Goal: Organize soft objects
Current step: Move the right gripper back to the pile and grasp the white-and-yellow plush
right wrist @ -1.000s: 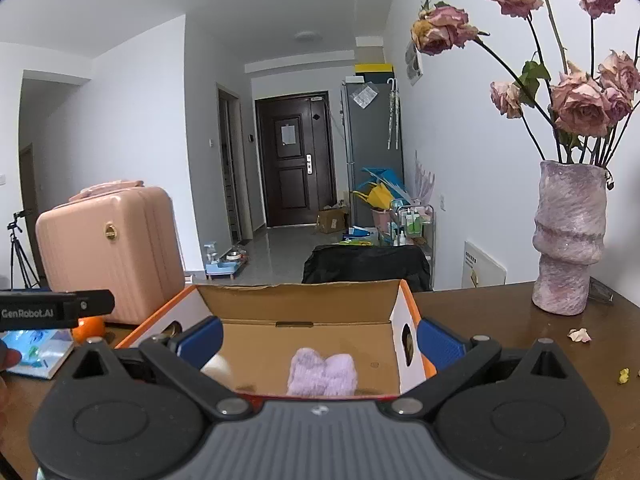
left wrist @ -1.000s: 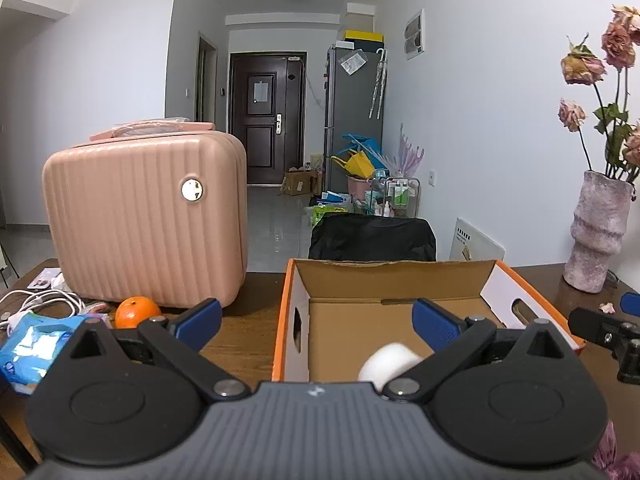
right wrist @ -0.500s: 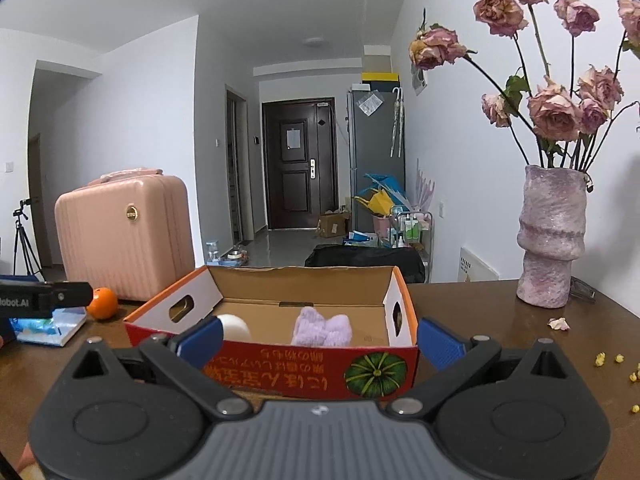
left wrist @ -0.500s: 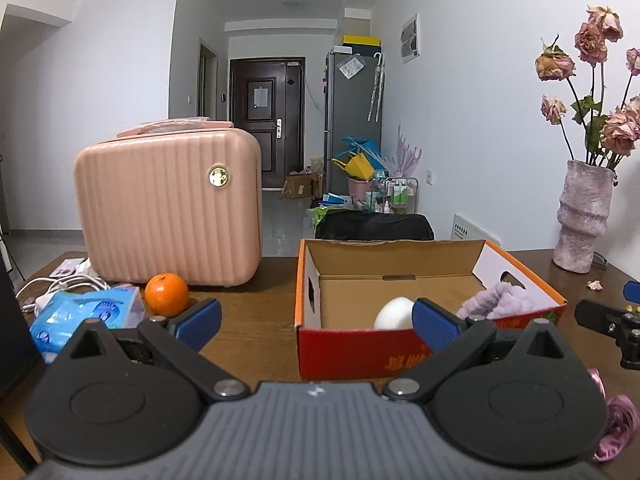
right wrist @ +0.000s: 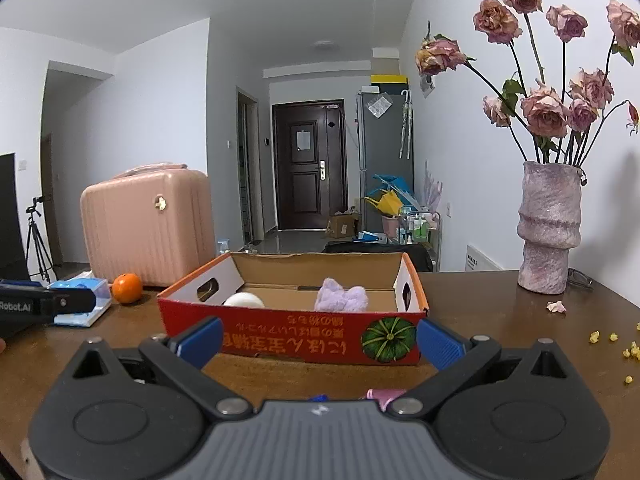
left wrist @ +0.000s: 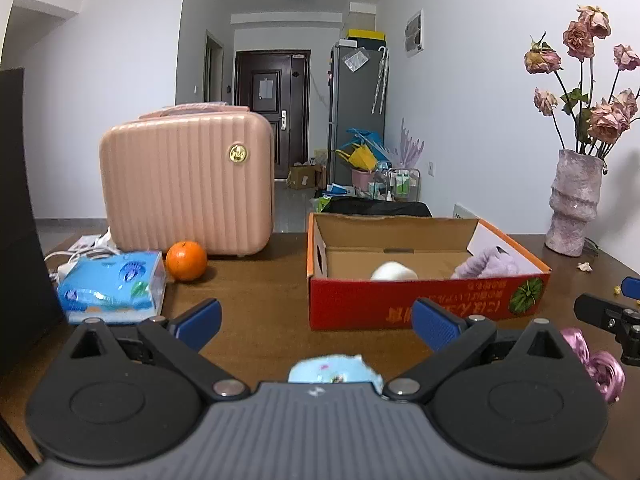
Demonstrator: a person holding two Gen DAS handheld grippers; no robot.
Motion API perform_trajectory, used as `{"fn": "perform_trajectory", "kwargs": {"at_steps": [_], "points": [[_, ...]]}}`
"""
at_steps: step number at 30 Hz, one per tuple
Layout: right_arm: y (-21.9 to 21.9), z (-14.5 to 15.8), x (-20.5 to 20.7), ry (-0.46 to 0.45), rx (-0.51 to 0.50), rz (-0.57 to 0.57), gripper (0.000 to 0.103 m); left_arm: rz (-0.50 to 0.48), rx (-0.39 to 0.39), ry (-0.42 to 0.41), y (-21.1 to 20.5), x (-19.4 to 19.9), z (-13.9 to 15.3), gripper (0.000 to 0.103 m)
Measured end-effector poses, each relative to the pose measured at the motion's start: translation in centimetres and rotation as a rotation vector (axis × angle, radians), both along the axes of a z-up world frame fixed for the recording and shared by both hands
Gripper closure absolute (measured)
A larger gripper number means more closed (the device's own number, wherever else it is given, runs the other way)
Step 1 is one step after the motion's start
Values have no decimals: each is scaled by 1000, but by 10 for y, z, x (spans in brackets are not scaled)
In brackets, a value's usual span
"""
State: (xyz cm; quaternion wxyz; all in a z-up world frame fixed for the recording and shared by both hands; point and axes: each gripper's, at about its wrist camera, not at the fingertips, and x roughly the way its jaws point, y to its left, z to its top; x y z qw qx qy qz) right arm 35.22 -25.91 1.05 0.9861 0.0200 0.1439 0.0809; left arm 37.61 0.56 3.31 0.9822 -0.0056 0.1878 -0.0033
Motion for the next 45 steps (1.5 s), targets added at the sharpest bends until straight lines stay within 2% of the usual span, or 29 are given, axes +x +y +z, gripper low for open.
{"fn": "perform_trajectory", "kwargs": {"at_steps": [14, 32, 38, 45], "points": [[18, -13, -43, 18, -7, 57, 0, -6, -31, 19, 14, -53, -11, 0], [54, -33, -83, 68, -110, 157, 0, -14, -36, 55, 31, -100, -26, 0], [69, -40, -86, 107, -173, 215, 0, -17, -36, 84, 35, -106, -34, 0], [95, -50, -76, 130, -327, 254, 2, -14, -49, 103, 39, -107, -40, 0]]}}
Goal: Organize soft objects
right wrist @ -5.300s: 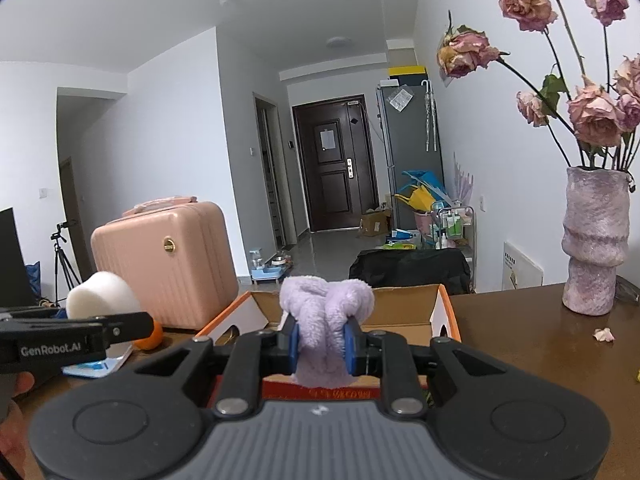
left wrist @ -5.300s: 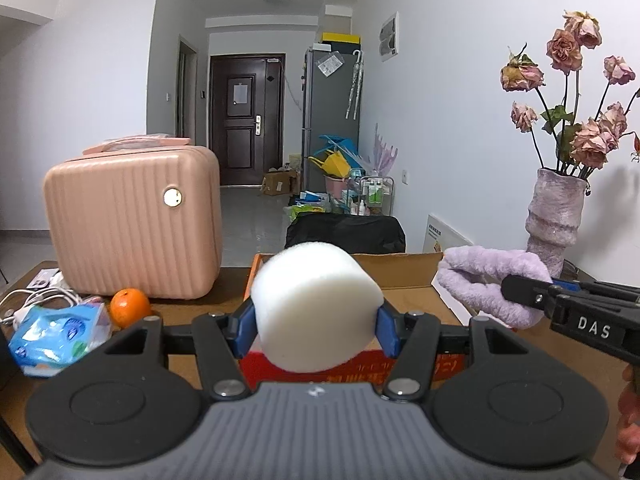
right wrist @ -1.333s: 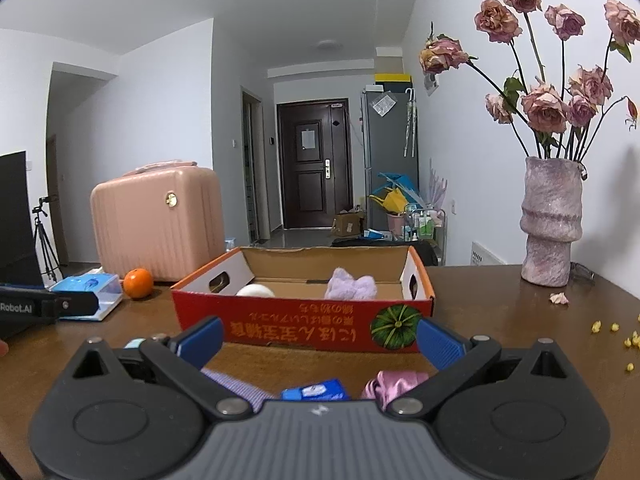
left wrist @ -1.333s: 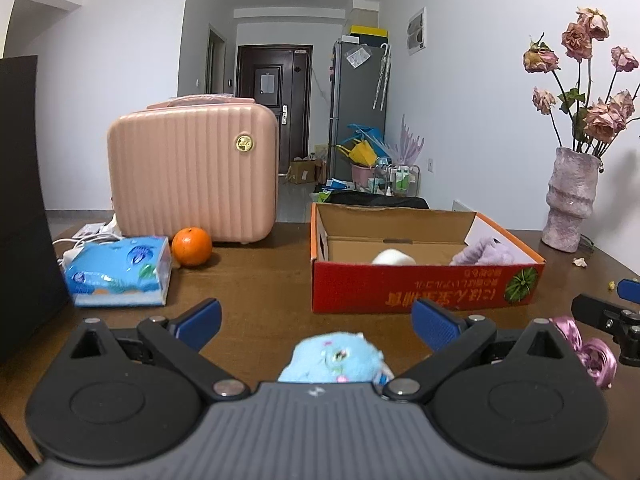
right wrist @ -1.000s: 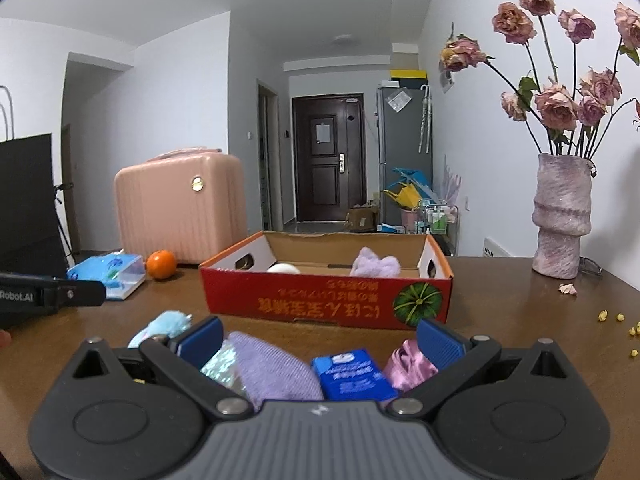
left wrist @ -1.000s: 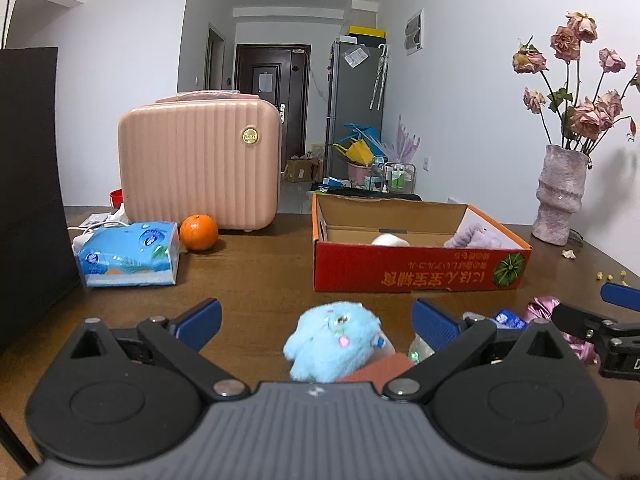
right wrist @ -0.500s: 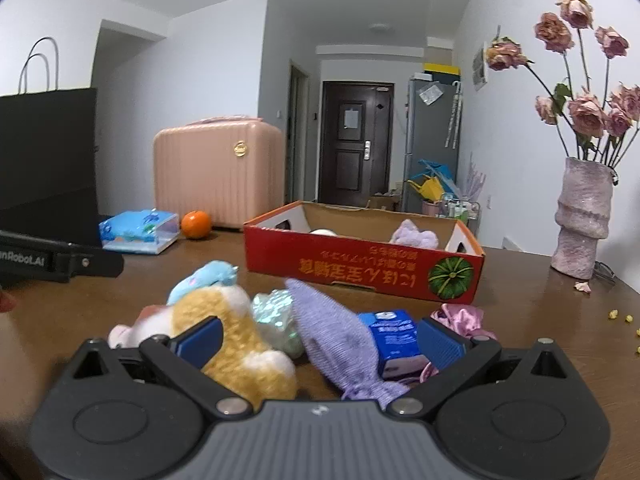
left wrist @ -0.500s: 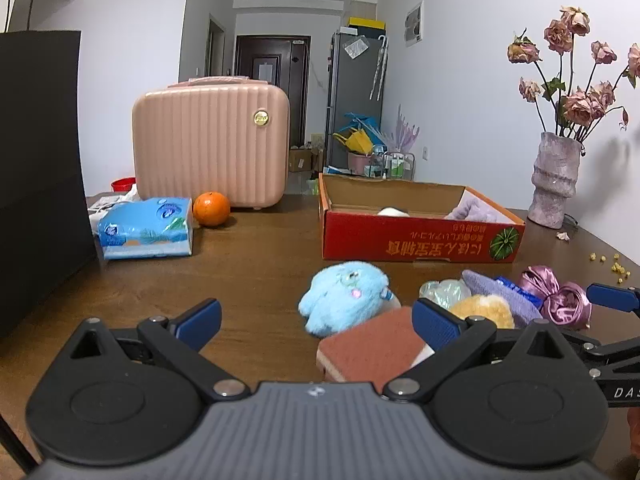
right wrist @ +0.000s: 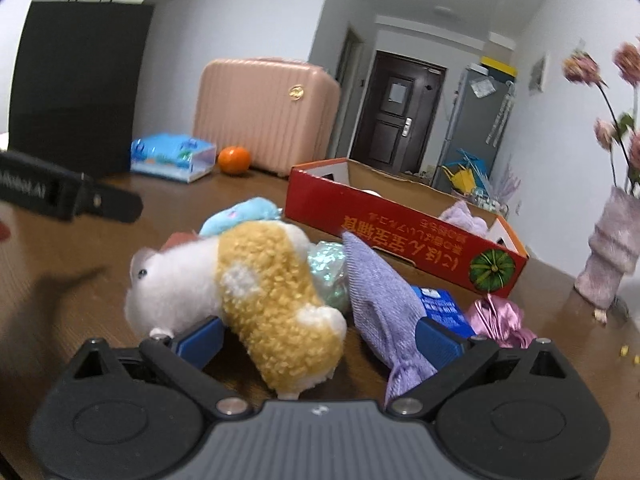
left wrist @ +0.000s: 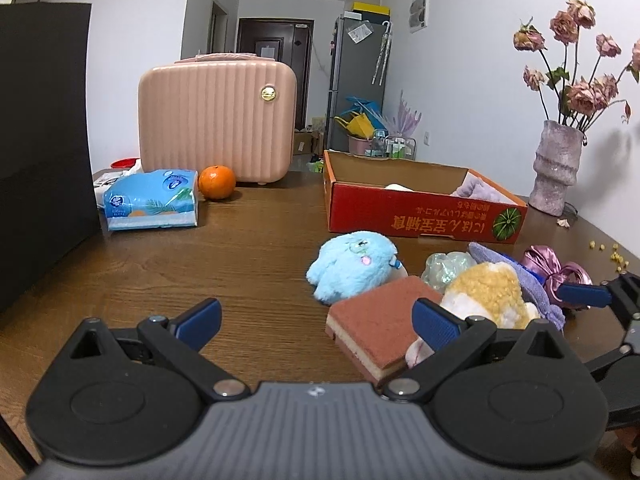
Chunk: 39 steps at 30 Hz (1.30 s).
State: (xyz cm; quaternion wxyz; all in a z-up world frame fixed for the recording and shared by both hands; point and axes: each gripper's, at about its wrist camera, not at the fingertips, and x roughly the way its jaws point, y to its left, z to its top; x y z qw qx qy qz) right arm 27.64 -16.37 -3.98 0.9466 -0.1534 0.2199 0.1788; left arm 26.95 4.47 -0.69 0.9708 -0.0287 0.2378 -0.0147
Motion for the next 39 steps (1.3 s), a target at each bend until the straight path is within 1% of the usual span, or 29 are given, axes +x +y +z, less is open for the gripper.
{"fn": "perform_trajectory", "kwargs": {"at_steps": [3, 5, 10, 12, 14, 16, 22, 26, 30, 33, 39], "points": [[8, -2, 6, 1, -52, 33, 5, 7, -16, 4, 3, 1, 0, 0], [12, -4, 10, 6, -83, 60, 12, 13, -26, 12, 5, 2, -1, 0], [20, -8, 15, -9, -142, 128, 23, 28, -42, 39, 9, 7, -5, 0], [22, -10, 17, -12, -152, 153, 30, 35, -43, 47, 10, 9, -6, 0], [23, -11, 20, 2, -145, 170, 44, 40, -46, 52, 11, 10, -7, 0], [22, -13, 21, 1, -136, 176, 44, 49, -47, 58, 12, 11, -8, 0], [13, -8, 19, 6, -75, 199, 49, 63, -45, 77, 13, 15, -11, 0], [8, -6, 15, -13, -46, 213, 52, 77, -46, 81, 13, 18, -12, 0], [9, -4, 12, -26, -29, 232, 53, 88, -55, 82, 16, 19, -13, 0], [5, -2, 11, -31, -5, 226, 53, 98, -76, 76, 19, 19, -12, 0], [-10, 7, 11, -48, 89, 190, 53, 121, -101, 72, 24, 20, -11, 0]]}}
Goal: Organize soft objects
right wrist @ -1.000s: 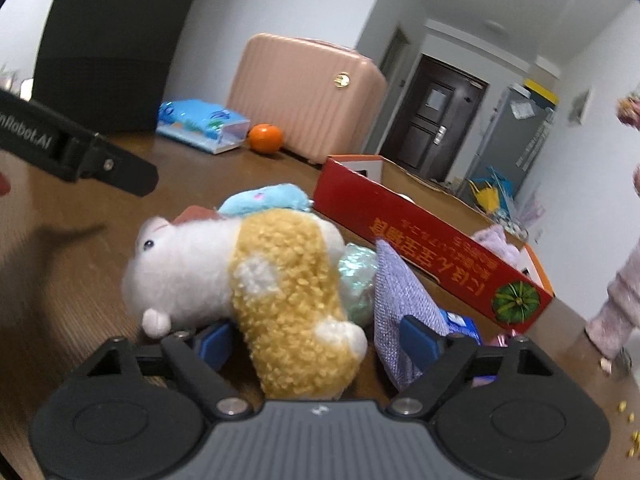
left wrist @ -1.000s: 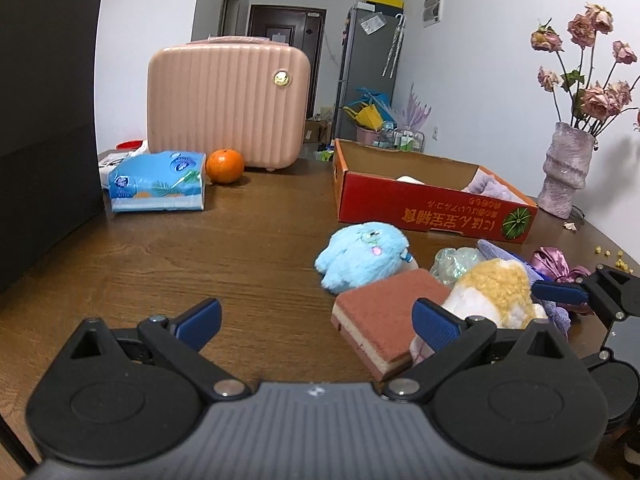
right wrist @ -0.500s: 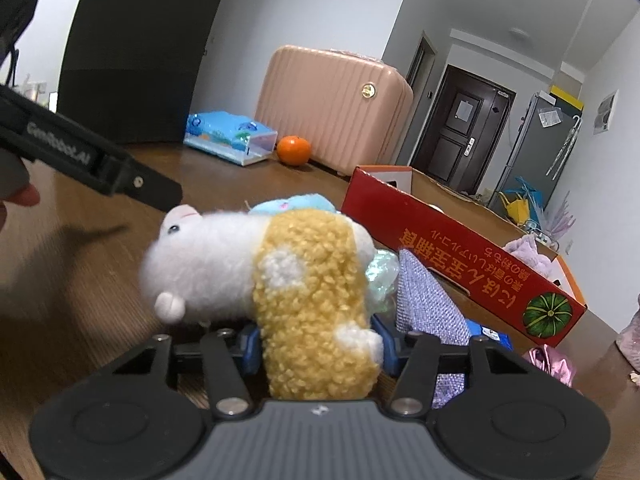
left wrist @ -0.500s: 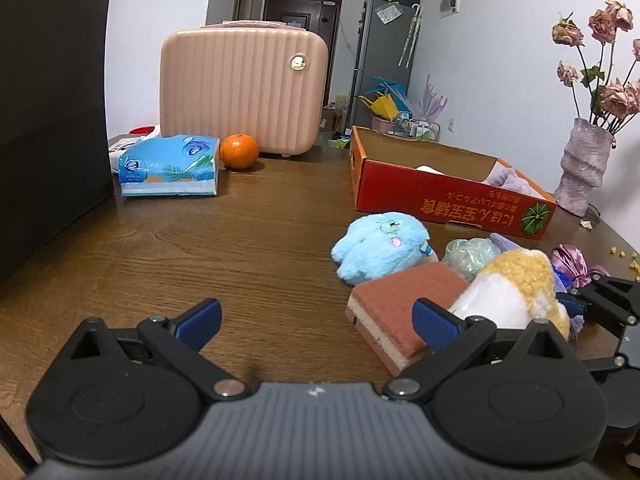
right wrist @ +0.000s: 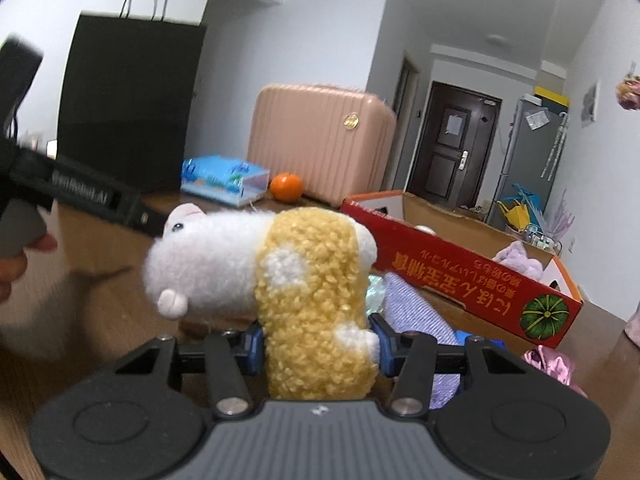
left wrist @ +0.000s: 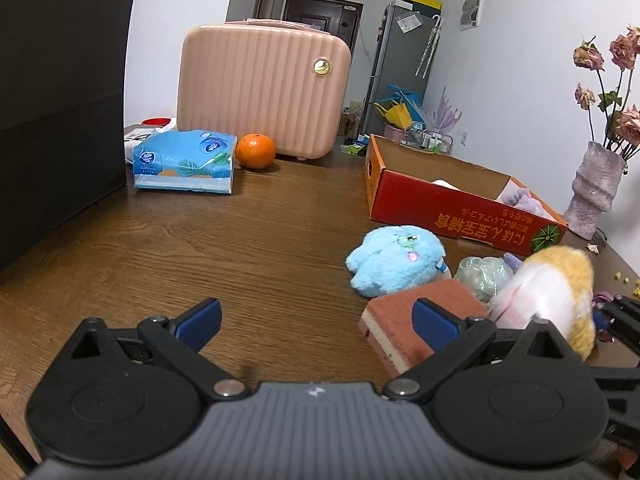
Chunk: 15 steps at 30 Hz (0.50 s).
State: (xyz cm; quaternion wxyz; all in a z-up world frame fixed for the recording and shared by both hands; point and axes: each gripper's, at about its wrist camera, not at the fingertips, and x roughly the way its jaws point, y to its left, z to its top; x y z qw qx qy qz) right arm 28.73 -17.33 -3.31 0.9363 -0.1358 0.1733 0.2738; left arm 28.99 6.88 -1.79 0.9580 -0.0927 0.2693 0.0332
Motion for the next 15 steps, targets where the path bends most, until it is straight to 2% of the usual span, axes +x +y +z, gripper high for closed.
{"fn": "perform_trajectory", "kwargs": {"at_steps": [15], "points": [[-35, 20, 5, -48, 161, -130, 53, 7, 35, 36, -17, 8, -3, 0]]}}
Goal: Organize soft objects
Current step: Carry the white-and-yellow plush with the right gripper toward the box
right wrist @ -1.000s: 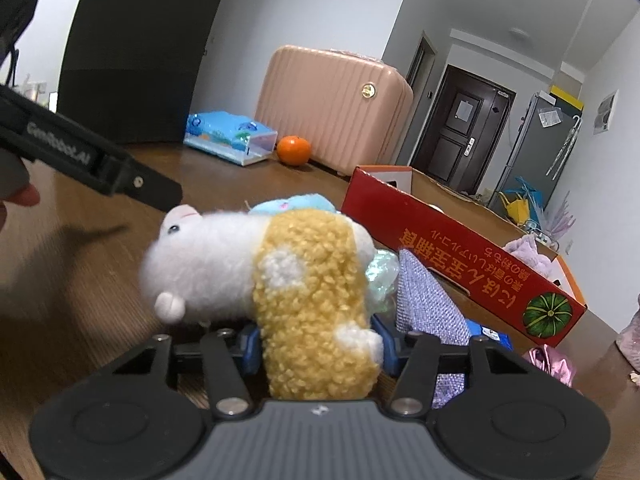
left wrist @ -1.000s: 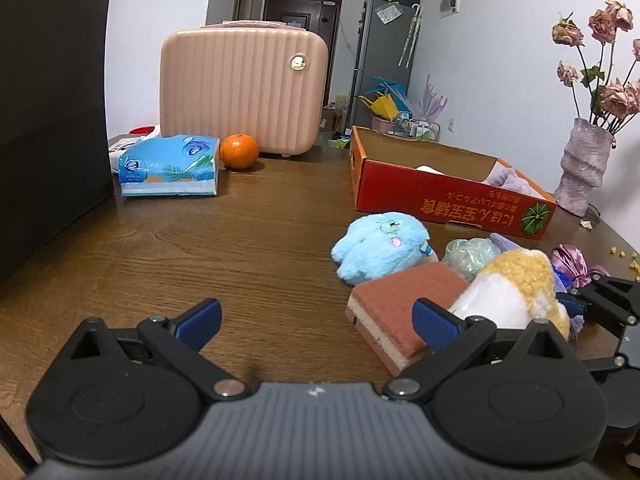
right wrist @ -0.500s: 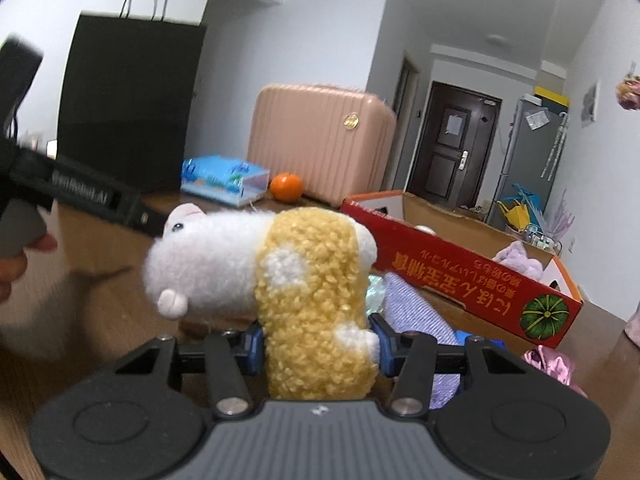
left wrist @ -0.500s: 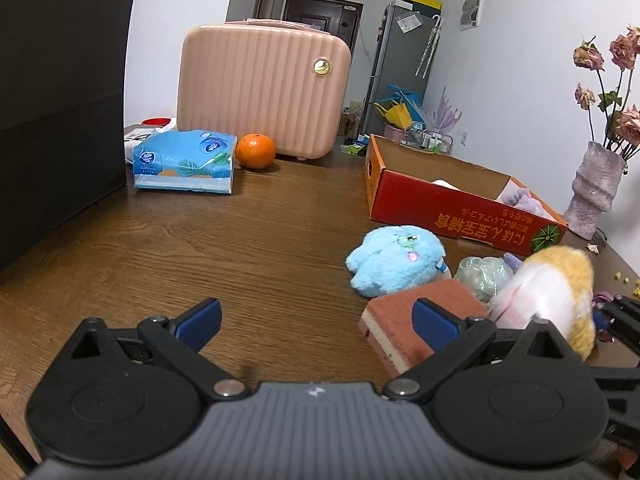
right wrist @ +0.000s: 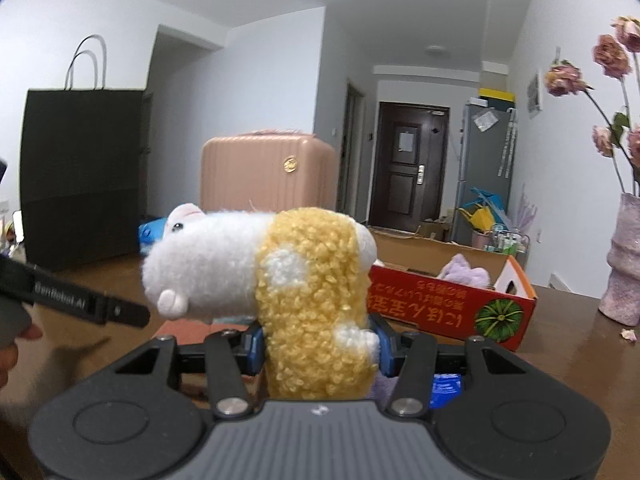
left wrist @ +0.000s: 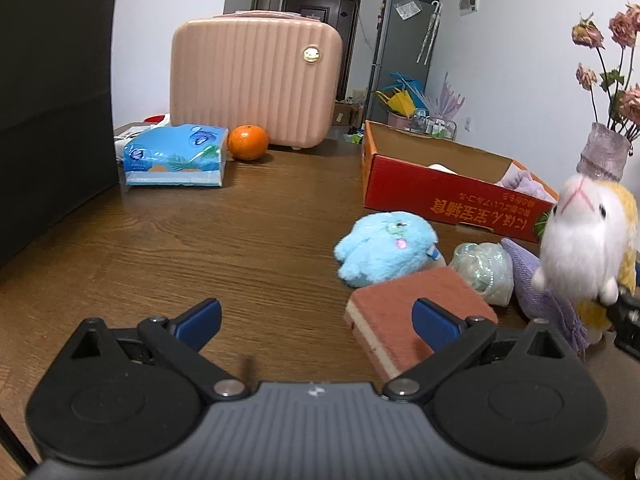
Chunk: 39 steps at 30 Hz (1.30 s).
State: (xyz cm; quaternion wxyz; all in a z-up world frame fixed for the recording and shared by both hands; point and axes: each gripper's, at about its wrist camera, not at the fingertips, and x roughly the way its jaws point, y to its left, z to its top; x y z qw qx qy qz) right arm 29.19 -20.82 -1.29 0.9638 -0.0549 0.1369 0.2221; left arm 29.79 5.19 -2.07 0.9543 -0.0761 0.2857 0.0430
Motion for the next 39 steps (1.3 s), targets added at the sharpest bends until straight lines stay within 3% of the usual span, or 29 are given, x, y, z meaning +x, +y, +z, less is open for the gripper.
{"fn": "perform_trajectory", "kwargs": {"at_steps": [19, 30, 39], "points": [[-54, 12, 19, 23, 151, -176, 52, -31, 14, 86, -68, 33, 4, 0], [-74, 13, 17, 26, 177, -206, 52, 68, 9, 140, -100, 51, 0, 0], [-78, 11, 21, 40, 189, -218, 52, 182, 94, 152, -117, 60, -8, 0]]}}
